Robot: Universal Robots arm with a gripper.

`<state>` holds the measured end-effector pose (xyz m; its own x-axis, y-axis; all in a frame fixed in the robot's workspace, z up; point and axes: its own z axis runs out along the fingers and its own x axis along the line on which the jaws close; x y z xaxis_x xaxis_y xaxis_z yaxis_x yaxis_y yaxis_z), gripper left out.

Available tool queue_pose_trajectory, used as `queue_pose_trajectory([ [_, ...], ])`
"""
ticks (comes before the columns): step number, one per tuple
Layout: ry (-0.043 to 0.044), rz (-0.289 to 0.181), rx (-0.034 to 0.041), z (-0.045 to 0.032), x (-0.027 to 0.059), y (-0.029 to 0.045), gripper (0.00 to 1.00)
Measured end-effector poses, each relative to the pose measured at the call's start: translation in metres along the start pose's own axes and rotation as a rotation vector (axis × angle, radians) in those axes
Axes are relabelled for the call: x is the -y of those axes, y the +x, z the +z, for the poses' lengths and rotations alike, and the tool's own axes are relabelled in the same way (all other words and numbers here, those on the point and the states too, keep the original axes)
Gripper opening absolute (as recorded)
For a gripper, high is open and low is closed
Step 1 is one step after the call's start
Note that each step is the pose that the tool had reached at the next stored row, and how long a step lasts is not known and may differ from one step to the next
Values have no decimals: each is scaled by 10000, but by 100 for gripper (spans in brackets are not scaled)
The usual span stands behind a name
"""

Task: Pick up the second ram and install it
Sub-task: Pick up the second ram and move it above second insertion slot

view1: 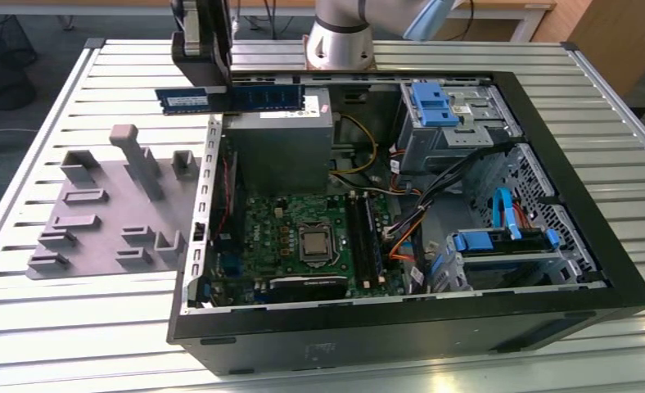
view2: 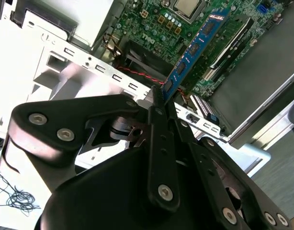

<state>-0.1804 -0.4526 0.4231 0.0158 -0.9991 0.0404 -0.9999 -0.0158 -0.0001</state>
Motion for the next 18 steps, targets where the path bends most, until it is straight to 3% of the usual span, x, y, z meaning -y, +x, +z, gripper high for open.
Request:
queue_pose_trajectory([
  [18,0,-1,0,0,107,2,14],
])
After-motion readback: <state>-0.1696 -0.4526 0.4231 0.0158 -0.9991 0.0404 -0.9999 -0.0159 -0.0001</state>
